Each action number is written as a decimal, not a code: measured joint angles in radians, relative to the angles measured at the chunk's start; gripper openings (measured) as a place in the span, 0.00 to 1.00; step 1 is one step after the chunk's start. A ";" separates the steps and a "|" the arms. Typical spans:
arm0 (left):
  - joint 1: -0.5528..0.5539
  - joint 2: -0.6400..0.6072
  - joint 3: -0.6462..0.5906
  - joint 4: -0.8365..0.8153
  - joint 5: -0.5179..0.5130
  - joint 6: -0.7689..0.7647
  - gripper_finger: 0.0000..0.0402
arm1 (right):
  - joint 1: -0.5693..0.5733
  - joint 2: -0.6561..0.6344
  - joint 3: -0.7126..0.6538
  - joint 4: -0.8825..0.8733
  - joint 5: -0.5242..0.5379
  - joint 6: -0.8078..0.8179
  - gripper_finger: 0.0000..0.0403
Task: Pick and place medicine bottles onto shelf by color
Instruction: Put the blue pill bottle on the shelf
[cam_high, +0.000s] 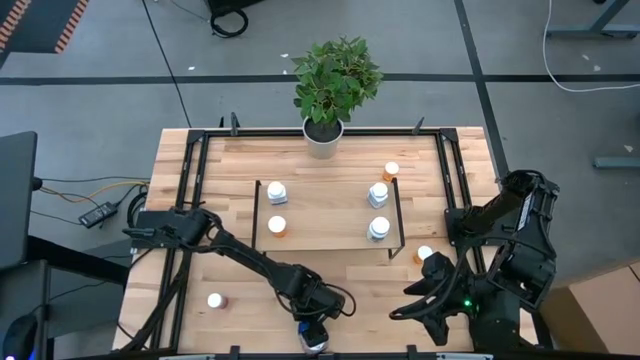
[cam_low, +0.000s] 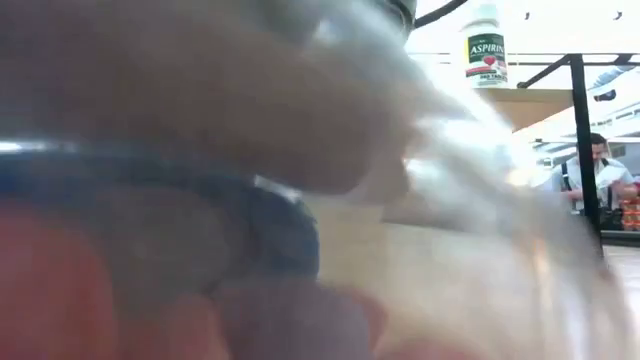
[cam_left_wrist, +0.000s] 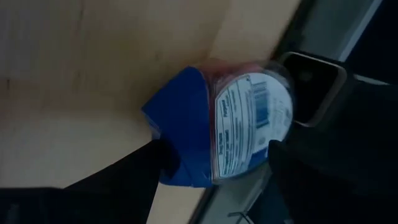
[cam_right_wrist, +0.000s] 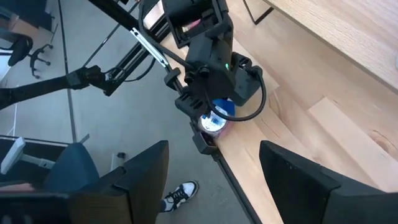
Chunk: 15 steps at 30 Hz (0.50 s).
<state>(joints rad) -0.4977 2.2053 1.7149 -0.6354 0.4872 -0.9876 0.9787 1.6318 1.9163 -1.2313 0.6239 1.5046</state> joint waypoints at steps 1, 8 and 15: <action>0.000 -0.010 0.000 -0.001 0.003 0.000 0.74 | 0.000 0.000 0.000 0.000 0.000 -0.001 0.64; 0.005 -0.091 0.001 -0.008 0.010 0.000 0.74 | 0.000 0.000 0.000 0.000 0.001 -0.017 0.64; 0.002 -0.124 0.020 0.032 -0.009 -0.036 0.74 | 0.000 0.000 0.000 0.000 0.001 -0.025 0.64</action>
<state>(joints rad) -0.4960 2.0811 1.7346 -0.6037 0.4778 -1.0238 0.9787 1.6318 1.9163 -1.2312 0.6252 1.4800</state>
